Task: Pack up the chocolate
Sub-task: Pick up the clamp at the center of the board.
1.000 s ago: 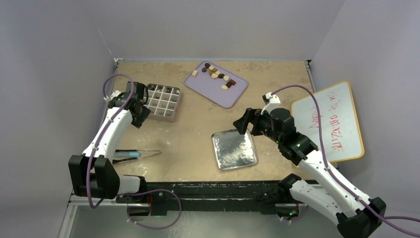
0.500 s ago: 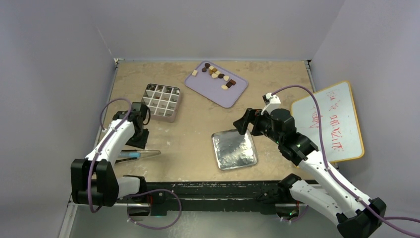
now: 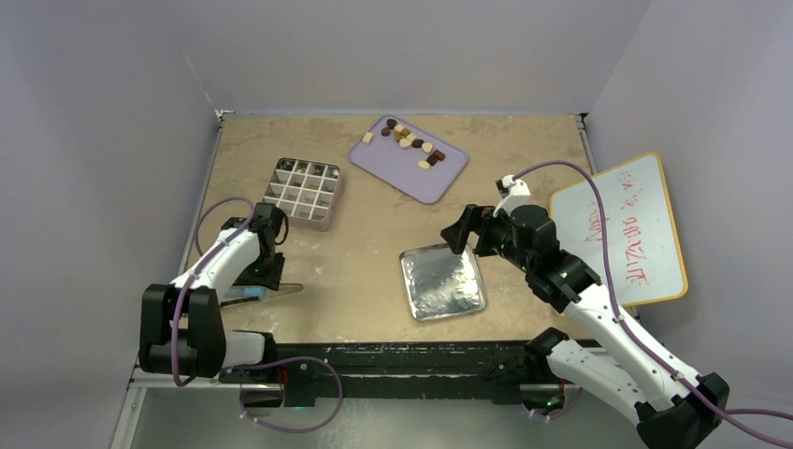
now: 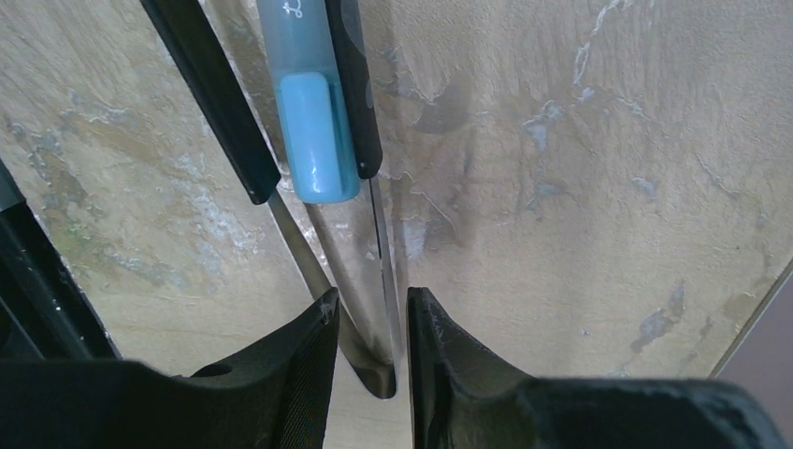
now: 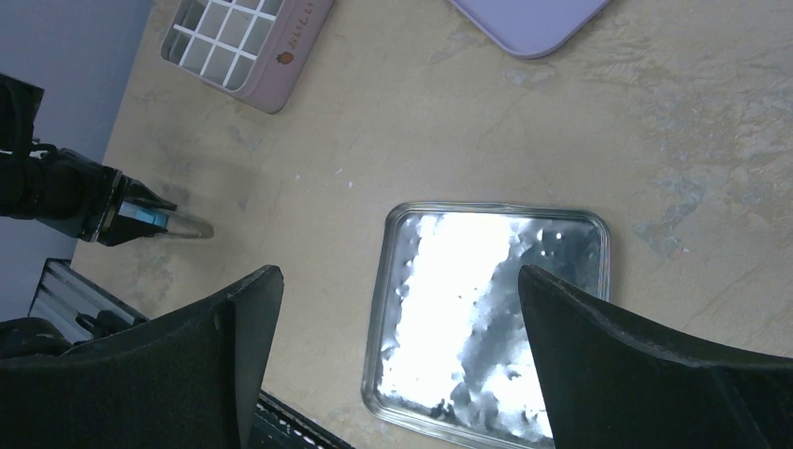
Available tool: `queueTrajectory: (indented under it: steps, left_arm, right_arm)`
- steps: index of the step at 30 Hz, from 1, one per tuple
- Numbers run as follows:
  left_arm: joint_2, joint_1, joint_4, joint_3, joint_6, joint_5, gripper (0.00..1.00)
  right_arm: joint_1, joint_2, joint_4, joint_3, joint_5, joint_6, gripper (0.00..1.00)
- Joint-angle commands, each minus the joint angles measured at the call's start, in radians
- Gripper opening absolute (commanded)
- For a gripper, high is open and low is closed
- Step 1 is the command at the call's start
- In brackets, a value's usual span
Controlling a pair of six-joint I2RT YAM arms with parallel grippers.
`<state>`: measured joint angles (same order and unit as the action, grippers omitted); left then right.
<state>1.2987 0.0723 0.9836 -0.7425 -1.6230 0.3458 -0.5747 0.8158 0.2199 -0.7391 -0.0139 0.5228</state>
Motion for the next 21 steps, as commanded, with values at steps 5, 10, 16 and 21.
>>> queueTrajectory:
  steps: [5,10,16,21]
  left_arm:
    - [0.054,-0.003,-0.091,0.037,-0.032,-0.002,0.30]
    - [0.086,-0.003,-0.115,0.039,-0.030,0.013,0.26]
    - [0.066,-0.003,-0.054,0.010,-0.025,0.042,0.01]
    - [-0.017,-0.003,0.029,-0.020,-0.018,0.074,0.00]
  right_arm:
    - [0.002,0.009,-0.006,-0.022,-0.024,-0.017,0.98]
    - [0.002,0.004,-0.028,-0.013,-0.016,-0.009,0.98]
    - [0.002,-0.002,-0.009,-0.024,-0.018,-0.011,0.98]
    - [0.003,-0.023,-0.007,-0.023,-0.019,-0.010,0.98]
